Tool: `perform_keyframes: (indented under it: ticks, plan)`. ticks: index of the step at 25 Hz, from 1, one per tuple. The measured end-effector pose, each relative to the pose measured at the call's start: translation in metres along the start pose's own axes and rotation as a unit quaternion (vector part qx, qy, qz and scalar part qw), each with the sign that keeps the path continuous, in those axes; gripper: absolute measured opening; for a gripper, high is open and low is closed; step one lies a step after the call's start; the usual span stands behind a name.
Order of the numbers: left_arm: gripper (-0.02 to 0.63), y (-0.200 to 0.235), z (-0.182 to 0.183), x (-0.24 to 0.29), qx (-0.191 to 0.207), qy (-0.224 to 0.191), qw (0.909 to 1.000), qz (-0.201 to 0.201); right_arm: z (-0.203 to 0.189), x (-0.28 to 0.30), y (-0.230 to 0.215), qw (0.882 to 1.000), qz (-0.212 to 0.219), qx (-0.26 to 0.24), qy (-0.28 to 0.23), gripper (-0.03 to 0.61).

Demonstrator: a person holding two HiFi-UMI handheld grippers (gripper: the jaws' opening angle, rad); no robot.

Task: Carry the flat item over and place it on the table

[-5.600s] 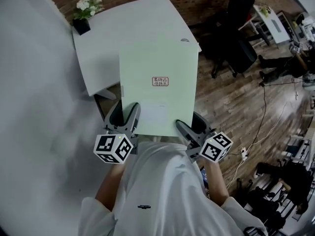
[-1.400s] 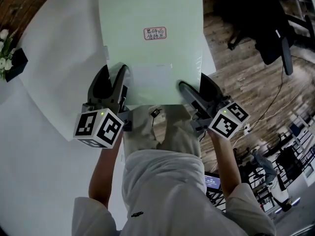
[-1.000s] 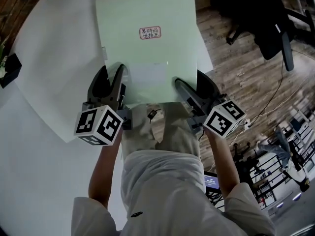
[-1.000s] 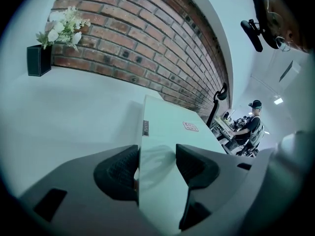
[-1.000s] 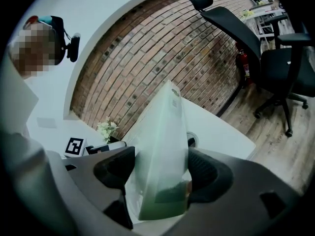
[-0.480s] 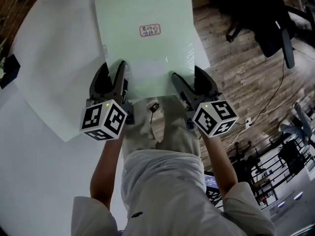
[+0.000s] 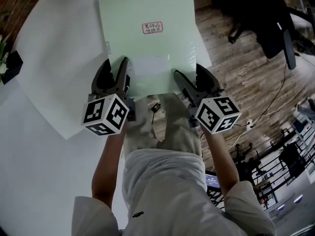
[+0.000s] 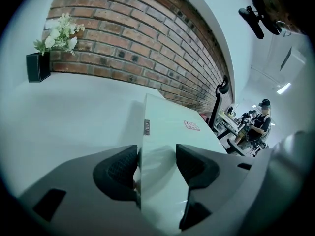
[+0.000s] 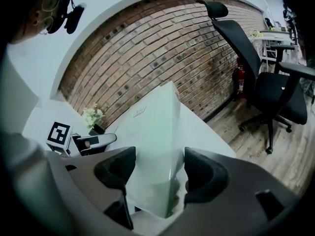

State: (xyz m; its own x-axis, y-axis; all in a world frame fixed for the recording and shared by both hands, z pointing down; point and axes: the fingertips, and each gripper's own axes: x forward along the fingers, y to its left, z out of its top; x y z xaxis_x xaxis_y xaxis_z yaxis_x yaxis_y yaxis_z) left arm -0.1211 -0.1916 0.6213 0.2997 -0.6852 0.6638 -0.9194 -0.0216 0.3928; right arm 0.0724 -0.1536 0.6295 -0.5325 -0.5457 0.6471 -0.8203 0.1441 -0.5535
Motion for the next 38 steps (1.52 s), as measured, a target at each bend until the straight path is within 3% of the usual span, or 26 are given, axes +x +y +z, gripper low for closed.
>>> perform_keyframes:
  ticks: [8, 12, 17, 30, 31, 33, 34, 38]
  plan:
    - [0.242, 0.0, 0.004, -0.008, -0.012, -0.011, 0.9998, -0.008, 0.01, -0.011, 0.008, 1.0, -0.014, -0.007, -0.007, 0.324]
    - [0.238, -0.007, 0.011, -0.021, 0.015, -0.02, 0.9996, -0.014, 0.02, -0.02, 0.014, 1.0, -0.018, -0.018, -0.017, 0.324]
    - [0.225, -0.02, 0.02, -0.045, 0.017, -0.031, 0.9992, -0.018, 0.027, -0.036, 0.025, 0.999, -0.02, -0.028, -0.022, 0.324]
    - [0.158, -0.047, 0.037, -0.101, -0.012, -0.055, 0.9979, -0.033, 0.05, -0.074, 0.069, 0.997, 0.018, -0.053, -0.052, 0.319]
    - [0.148, -0.05, 0.039, -0.105, -0.016, -0.06, 0.9973, -0.039, 0.052, -0.077, 0.071, 0.997, 0.02, -0.051, -0.055, 0.303]
    - [0.132, -0.056, 0.042, -0.113, -0.019, -0.066, 0.9966, -0.045, 0.057, -0.085, 0.074, 0.996, 0.022, -0.049, -0.064, 0.191]
    - [0.124, -0.058, 0.043, -0.118, -0.018, -0.066, 0.9967, -0.043, 0.06, -0.089, 0.076, 0.996, 0.023, -0.052, -0.069, 0.17]
    - [0.076, -0.063, 0.045, -0.133, -0.015, -0.063, 0.9974, -0.032, 0.066, -0.102, 0.085, 0.995, 0.024, -0.068, -0.075, 0.169]
